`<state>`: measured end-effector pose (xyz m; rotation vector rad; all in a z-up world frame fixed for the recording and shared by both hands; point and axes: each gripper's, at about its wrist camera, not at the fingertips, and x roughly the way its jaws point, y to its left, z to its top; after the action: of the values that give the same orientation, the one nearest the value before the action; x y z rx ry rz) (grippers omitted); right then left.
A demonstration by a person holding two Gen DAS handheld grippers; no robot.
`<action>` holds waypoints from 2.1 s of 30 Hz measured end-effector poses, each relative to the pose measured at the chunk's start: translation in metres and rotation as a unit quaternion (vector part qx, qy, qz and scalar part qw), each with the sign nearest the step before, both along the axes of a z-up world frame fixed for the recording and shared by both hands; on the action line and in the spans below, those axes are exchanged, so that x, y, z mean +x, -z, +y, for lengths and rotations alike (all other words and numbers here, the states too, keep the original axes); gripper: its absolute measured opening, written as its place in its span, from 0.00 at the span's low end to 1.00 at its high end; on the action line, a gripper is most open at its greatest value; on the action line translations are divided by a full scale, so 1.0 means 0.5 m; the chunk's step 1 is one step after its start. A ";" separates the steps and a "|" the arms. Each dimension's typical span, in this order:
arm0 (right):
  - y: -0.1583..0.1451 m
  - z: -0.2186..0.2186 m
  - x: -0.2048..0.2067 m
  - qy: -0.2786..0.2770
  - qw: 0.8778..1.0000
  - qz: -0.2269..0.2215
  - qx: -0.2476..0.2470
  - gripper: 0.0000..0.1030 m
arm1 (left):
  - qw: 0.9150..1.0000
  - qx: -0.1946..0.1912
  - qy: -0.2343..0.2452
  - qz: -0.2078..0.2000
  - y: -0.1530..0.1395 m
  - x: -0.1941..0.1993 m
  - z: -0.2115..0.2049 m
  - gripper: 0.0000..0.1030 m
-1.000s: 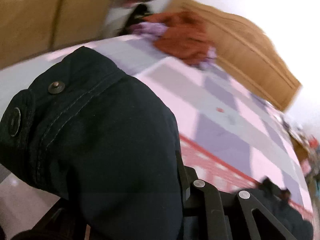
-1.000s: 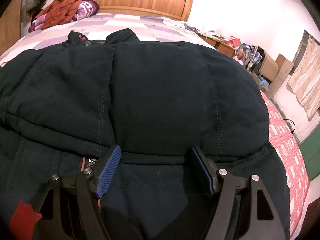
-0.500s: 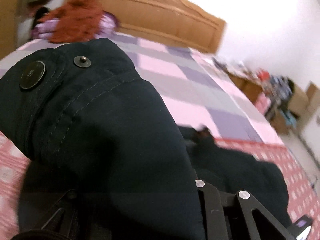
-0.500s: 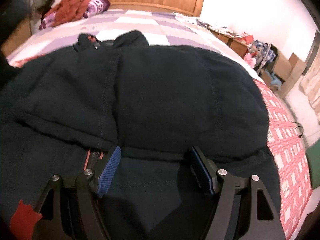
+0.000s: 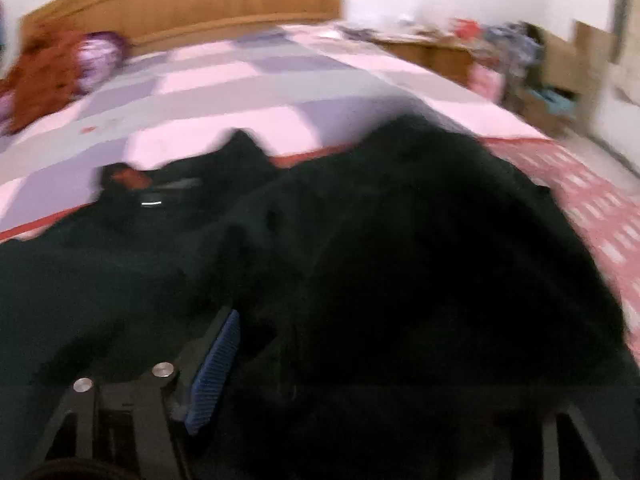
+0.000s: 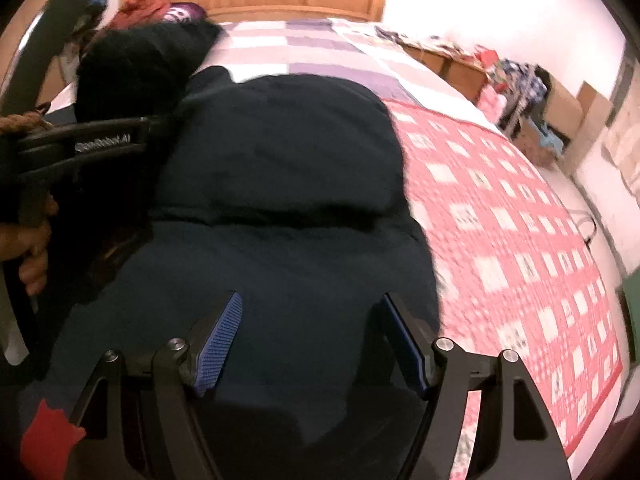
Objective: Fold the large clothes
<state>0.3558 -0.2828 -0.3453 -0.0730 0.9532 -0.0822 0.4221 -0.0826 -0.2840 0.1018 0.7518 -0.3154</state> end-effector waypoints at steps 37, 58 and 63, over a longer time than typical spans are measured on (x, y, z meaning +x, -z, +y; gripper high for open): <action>-0.024 0.238 0.337 -0.082 0.996 -0.034 0.027 0.62 | 0.978 -0.007 -0.198 0.071 0.060 0.055 0.524 1.00; 0.017 0.087 0.374 -0.032 0.998 -0.007 -0.046 0.70 | 0.975 -0.003 -0.188 0.116 0.098 0.071 0.582 1.00; -0.014 0.114 0.361 -0.019 0.995 -0.023 -0.091 0.70 | 0.977 0.021 -0.203 0.065 0.028 0.047 0.572 0.97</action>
<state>0.5364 -0.2259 -0.3385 -0.2562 0.8972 -0.1357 0.4455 0.2035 -0.2980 -0.0337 0.8880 0.0849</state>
